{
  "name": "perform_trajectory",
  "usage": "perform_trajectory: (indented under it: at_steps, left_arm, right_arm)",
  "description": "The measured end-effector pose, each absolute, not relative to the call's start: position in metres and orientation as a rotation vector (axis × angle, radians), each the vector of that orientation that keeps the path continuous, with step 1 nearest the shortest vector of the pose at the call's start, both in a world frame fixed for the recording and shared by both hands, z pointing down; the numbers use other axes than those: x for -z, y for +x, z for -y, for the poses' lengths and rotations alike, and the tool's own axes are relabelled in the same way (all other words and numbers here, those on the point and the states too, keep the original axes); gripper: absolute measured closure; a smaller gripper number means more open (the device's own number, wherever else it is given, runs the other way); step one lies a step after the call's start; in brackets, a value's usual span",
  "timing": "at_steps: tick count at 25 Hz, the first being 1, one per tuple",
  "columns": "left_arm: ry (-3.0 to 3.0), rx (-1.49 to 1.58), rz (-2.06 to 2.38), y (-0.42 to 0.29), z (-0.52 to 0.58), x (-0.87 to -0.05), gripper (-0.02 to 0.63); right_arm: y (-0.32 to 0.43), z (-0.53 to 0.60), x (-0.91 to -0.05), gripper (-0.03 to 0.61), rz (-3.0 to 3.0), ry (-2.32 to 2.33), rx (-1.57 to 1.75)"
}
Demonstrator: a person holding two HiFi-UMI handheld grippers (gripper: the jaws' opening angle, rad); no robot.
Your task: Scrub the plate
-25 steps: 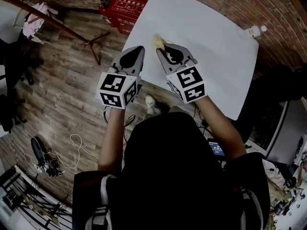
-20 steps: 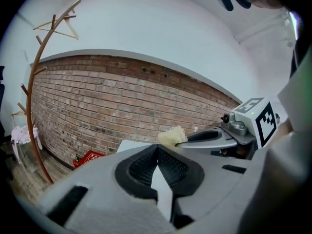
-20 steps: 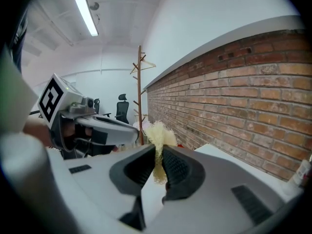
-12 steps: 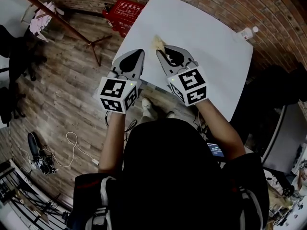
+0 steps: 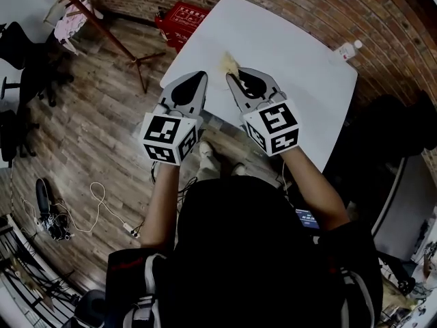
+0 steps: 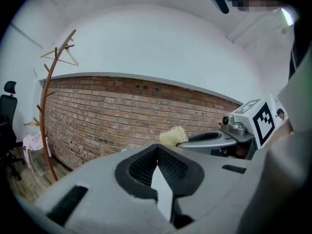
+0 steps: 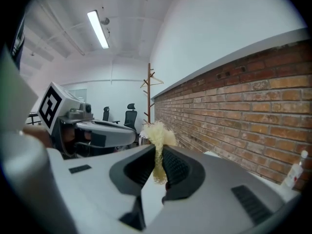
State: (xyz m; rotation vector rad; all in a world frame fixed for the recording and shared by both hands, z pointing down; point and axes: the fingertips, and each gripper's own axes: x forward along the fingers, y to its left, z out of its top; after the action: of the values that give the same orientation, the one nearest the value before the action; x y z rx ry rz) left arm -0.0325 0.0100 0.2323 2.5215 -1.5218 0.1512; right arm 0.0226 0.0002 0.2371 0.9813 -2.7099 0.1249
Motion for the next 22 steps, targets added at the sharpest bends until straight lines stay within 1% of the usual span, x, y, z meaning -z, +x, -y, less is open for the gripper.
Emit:
perform_trajectory:
  at_steps: [9,22]
  left_arm:
    - [2.538,-0.161,1.598,-0.008,-0.041,-0.214,0.595]
    - [2.560,-0.127,1.714,0.009,-0.070,-0.199,0.595]
  right_arm:
    - [0.043,-0.032,-0.211,0.523,2.782,0.950,-0.067]
    - [0.060,-0.059,-0.199,0.523,2.841,0.932,-0.026]
